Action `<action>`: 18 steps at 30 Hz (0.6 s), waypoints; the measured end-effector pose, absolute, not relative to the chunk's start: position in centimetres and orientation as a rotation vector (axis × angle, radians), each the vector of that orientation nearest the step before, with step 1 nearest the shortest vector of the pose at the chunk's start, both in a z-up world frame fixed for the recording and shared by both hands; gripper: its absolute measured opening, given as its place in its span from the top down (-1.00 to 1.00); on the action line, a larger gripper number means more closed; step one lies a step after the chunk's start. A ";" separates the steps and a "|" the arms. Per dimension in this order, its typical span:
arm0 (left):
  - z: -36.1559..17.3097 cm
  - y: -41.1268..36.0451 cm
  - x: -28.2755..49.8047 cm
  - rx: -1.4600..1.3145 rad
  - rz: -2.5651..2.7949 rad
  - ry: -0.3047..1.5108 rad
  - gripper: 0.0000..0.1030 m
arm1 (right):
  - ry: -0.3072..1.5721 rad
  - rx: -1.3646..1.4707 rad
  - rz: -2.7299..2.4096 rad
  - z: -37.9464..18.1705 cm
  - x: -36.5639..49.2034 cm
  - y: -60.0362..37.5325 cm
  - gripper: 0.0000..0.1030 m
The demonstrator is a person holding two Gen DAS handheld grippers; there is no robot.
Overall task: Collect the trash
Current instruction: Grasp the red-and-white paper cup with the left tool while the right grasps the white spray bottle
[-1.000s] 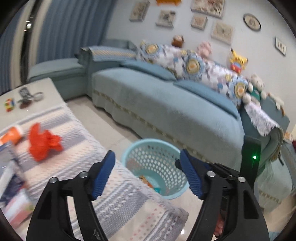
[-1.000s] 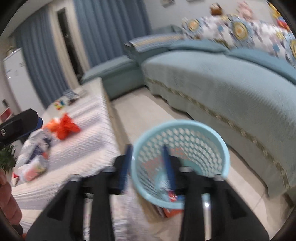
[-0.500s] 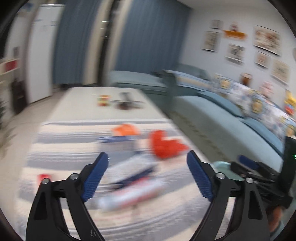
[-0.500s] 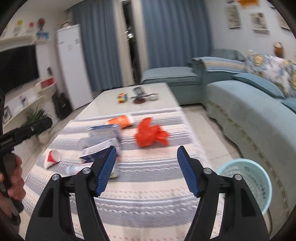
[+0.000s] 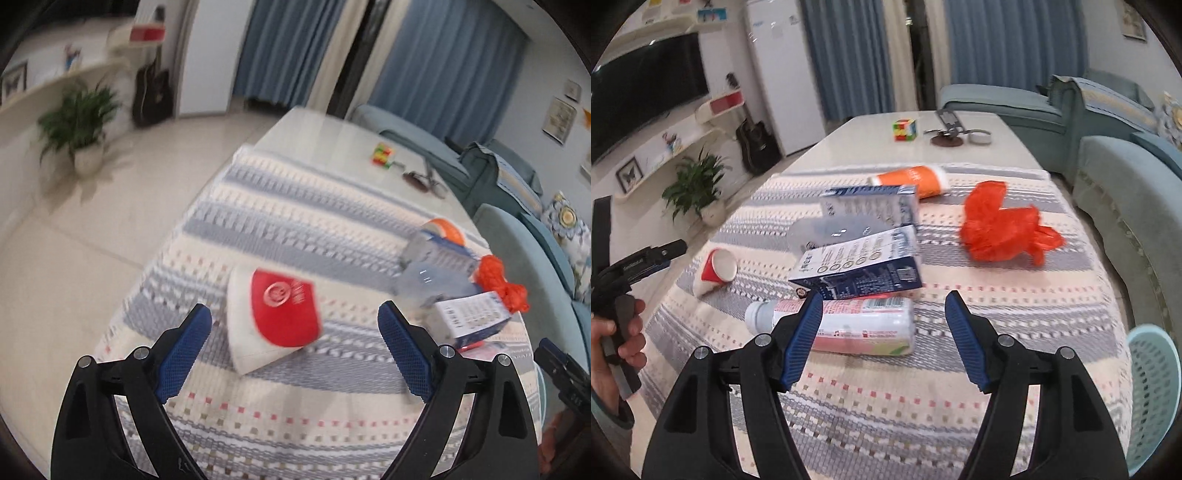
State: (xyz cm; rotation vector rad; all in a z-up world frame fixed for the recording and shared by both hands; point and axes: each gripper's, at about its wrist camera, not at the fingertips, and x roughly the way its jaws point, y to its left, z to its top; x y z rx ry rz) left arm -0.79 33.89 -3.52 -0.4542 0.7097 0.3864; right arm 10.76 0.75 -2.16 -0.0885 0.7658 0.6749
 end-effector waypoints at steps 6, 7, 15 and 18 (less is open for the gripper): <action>-6.1 34.9 0.9 -0.481 0.384 0.760 -0.70 | 0.771 -0.178 0.722 -3.1 11.9 4.1 -0.26; -6.3 35.0 1.3 -0.483 0.386 0.763 -0.70 | 0.777 -0.178 0.728 -3.3 12.1 4.3 -0.26; -8.4 35.9 3.3 -0.505 0.412 0.800 -0.48 | 0.871 -0.199 0.738 -5.9 13.6 4.9 -0.25; -8.7 35.7 3.6 -0.494 0.404 0.809 -0.42 | 0.938 -0.139 0.787 -6.2 13.2 3.8 -0.25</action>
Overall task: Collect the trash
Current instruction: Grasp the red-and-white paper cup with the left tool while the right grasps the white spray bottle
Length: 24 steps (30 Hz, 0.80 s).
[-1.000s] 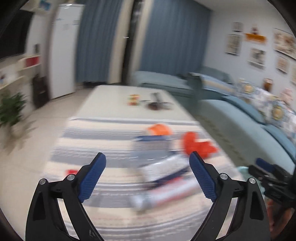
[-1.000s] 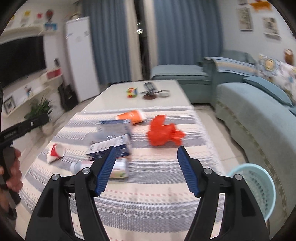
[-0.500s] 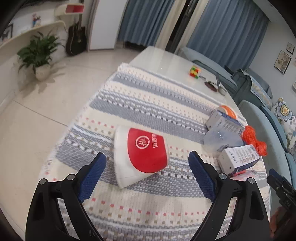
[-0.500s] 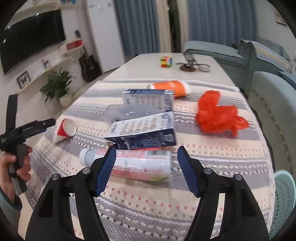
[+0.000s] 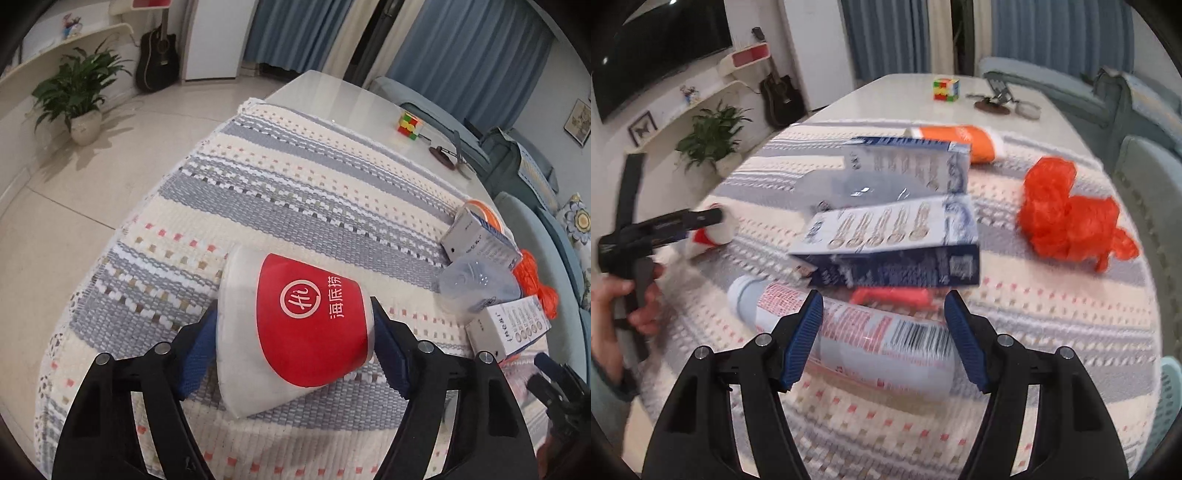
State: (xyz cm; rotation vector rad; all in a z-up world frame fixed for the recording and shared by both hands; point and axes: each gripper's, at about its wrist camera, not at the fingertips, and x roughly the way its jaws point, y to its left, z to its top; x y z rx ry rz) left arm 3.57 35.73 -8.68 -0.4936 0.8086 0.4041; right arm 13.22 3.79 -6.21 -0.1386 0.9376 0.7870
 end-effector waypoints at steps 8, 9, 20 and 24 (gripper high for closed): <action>-8.6 34.3 2.9 -0.455 0.367 0.795 -0.42 | 1.083 -0.170 0.973 -7.6 8.6 3.4 -0.25; -8.7 34.3 2.8 -0.466 0.355 0.793 -0.42 | 1.070 -0.200 0.981 -7.5 8.1 3.6 -0.25; -8.7 32.2 2.9 -0.438 0.297 0.780 -0.41 | 1.049 -0.316 0.920 -8.9 8.6 8.7 0.00; -8.4 31.1 2.6 -0.438 0.257 0.761 -0.41 | 1.018 -0.310 0.937 -8.3 7.8 8.5 0.10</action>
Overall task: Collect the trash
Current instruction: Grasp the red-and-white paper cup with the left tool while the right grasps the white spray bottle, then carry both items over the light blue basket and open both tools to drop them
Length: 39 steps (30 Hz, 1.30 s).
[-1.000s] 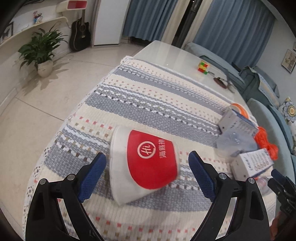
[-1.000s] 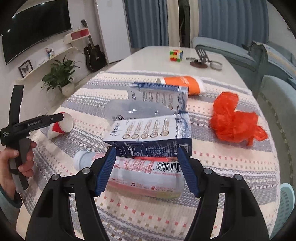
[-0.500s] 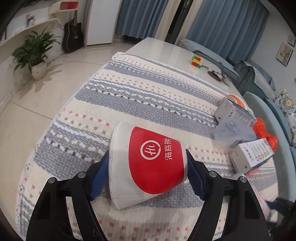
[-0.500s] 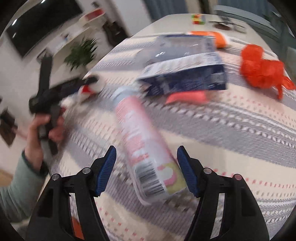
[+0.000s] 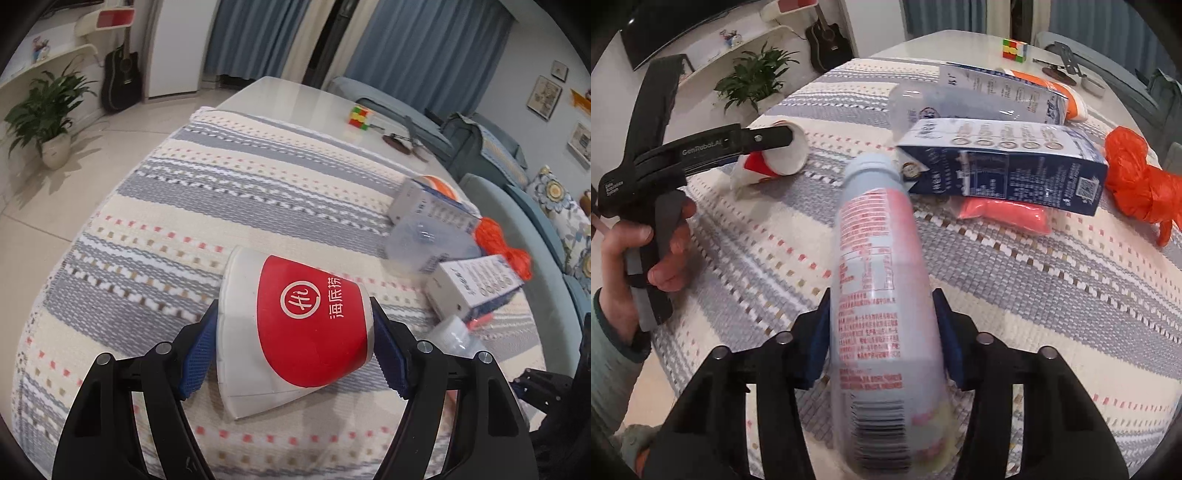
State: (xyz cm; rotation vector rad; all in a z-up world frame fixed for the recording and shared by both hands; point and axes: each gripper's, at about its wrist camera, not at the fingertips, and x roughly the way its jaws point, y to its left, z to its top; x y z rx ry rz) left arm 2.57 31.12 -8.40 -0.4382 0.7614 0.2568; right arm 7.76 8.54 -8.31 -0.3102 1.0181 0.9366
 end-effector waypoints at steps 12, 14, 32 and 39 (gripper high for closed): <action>-1.9 26.4 1.5 -0.370 0.145 0.612 -0.41 | 0.845 -0.103 0.928 -1.0 6.9 1.8 0.11; -0.5 24.9 1.7 -0.350 0.117 0.589 -0.41 | 0.810 -0.063 0.899 0.3 6.8 -0.5 0.11; 5.3 4.0 9.2 -0.211 -0.272 0.528 -0.41 | 0.661 0.195 0.493 4.6 6.9 -22.8 0.11; 4.8 -4.8 12.0 -0.134 -0.397 0.553 -0.41 | 0.667 0.330 0.346 2.4 7.4 -31.0 0.11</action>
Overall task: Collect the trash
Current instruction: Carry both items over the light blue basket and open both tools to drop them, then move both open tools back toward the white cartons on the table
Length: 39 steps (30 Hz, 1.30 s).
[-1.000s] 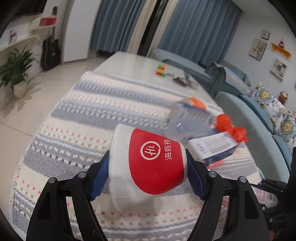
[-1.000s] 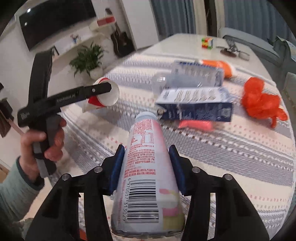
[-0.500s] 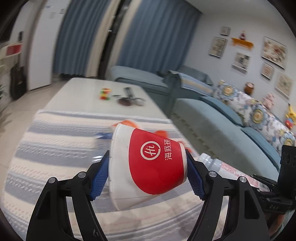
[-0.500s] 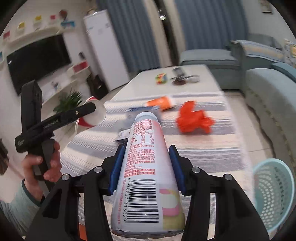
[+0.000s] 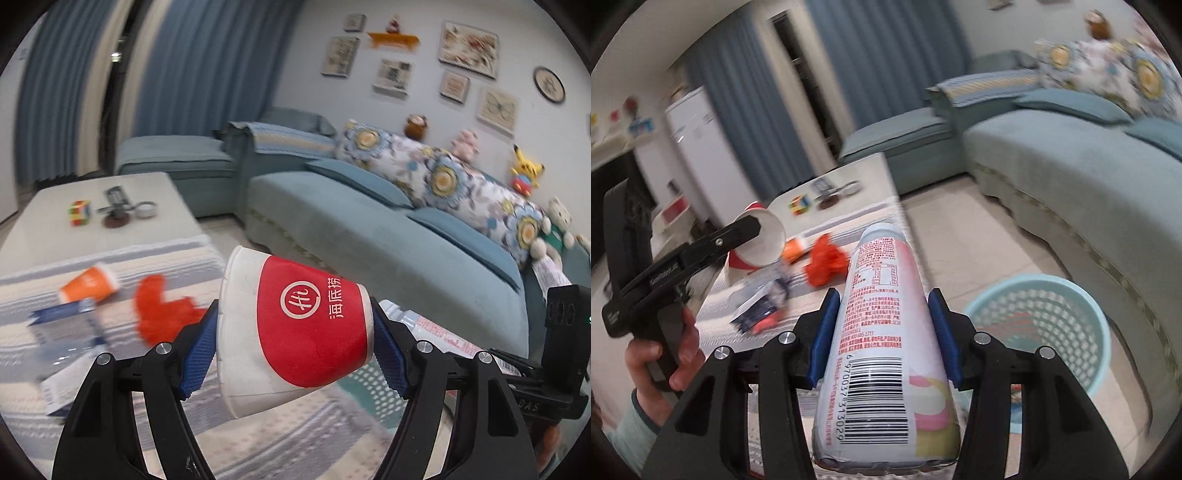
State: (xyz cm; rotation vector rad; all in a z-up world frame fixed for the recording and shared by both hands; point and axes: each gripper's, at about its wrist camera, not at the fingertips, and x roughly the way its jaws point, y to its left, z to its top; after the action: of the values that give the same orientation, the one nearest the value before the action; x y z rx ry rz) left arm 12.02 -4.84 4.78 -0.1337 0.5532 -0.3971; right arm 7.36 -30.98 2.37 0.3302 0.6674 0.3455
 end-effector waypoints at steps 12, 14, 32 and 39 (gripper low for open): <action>-3.6 -15.2 15.9 -0.082 -0.495 0.774 -0.41 | 0.835 0.352 -0.016 -6.1 8.6 -38.7 0.11; -5.5 -16.5 16.2 -0.060 -0.501 0.812 -0.41 | 0.875 0.369 -0.039 -8.1 8.8 -39.1 0.11; -9.5 -17.6 16.5 0.014 -0.550 0.913 -0.58 | 0.961 0.499 -0.109 -13.3 9.4 -40.5 -0.04; -7.2 -16.7 15.0 -0.010 -0.574 0.866 -0.46 | 0.949 0.454 -0.070 -11.7 8.4 -38.5 -0.04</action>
State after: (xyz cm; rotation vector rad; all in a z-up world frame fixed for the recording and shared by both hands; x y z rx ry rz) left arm 15.02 -16.71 -7.19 -0.0099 0.8655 -0.5743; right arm 8.42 -38.50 -11.67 0.4540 0.9491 -0.0702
